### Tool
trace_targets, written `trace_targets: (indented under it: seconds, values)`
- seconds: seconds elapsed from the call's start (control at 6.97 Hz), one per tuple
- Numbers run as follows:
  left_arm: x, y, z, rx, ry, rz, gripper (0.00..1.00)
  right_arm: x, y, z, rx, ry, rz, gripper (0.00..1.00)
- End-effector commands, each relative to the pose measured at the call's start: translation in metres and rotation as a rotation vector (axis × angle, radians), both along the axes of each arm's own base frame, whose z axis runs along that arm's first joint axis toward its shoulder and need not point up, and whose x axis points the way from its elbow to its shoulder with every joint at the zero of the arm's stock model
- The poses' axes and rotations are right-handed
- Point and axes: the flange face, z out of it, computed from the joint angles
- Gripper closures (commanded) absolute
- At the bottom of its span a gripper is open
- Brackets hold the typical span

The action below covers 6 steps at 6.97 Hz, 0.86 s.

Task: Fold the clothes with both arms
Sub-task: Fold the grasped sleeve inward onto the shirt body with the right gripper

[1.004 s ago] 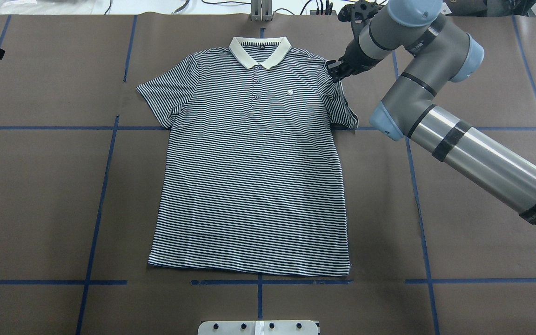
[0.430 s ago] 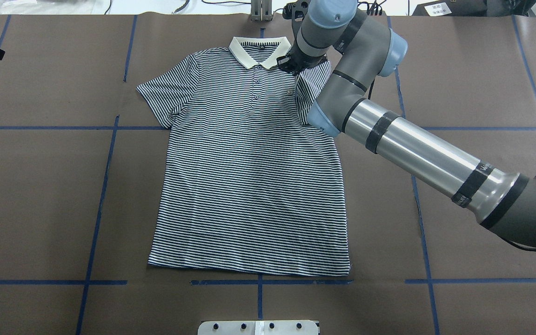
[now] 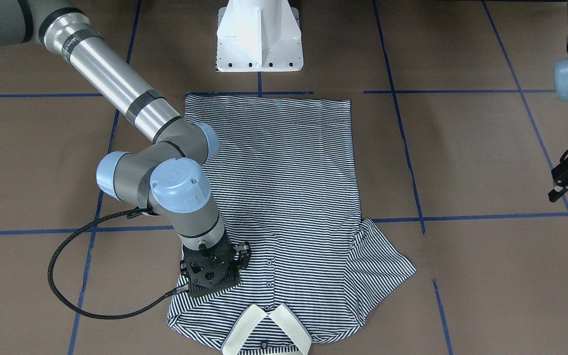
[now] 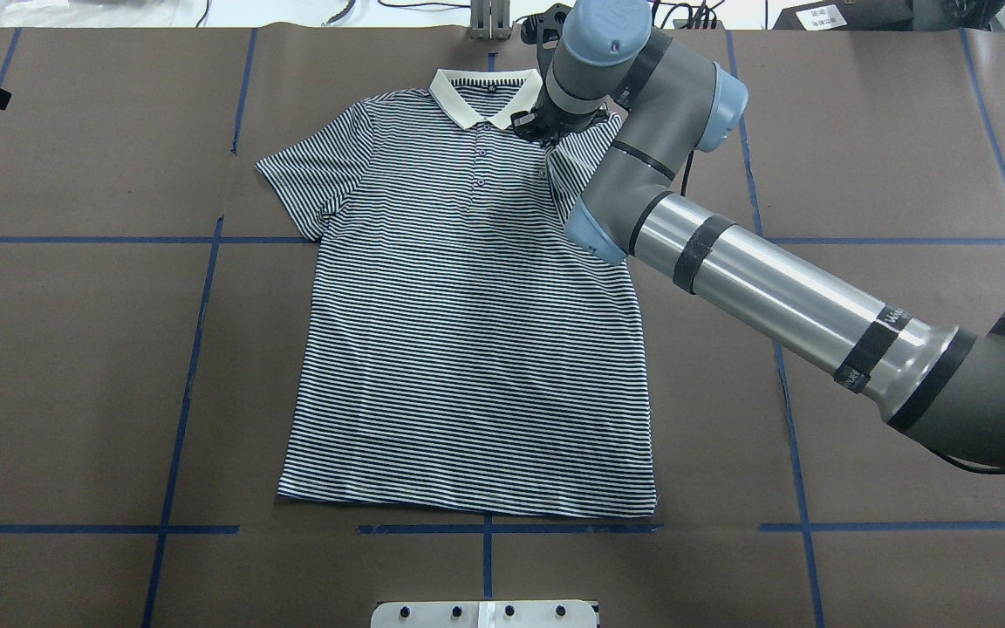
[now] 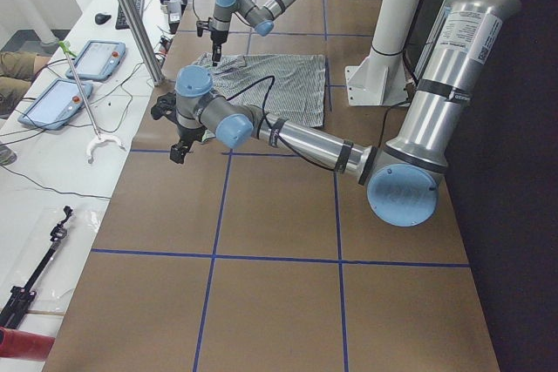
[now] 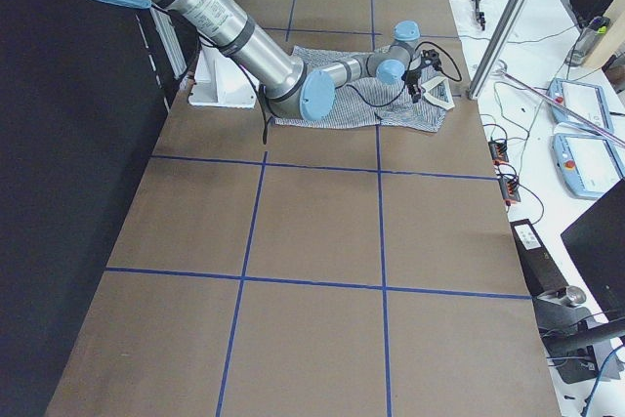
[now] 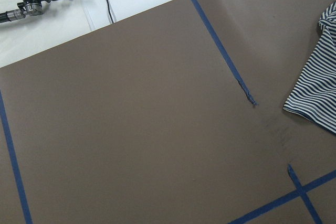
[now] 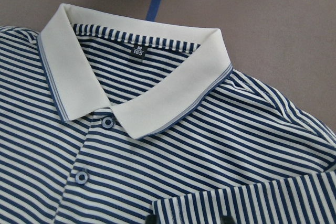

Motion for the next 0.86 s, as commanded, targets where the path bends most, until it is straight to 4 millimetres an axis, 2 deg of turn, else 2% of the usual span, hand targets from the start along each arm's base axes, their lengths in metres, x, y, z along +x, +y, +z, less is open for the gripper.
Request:
trace_targets:
  seconds: [0.0, 0.14, 0.29, 0.43, 0.57, 0.72]
  values:
    - [0.062, -0.015, -0.038, -0.126, 0.073, -0.083, 0.00, 0.010, 0.017, -0.022, -0.142, -0.102, -0.003, 0.00]
    - [0.124, -0.013, -0.060, -0.193, 0.065, -0.189, 0.00, 0.046, 0.026, -0.036, -0.319, -0.078, 0.039, 0.00]
    - [0.166, -0.011, -0.067, -0.230, 0.087, -0.262, 0.00, 0.092, 0.046, -0.028, -0.397, -0.070, 0.027, 0.00]
    - [0.198, -0.026, -0.054, -0.258, 0.136, -0.346, 0.00, 0.136, 0.063, 0.002, -0.409, -0.051, 0.037, 0.00]
    - [0.239, -0.036, -0.035, -0.216, 0.117, -0.401, 0.00, 0.162, 0.071, 0.029, -0.362, -0.002, -0.013, 0.00]
    - [0.271, -0.030, -0.030, -0.191, 0.085, -0.410, 0.00, 0.185, 0.072, 0.046, -0.305, 0.030, -0.060, 0.00]
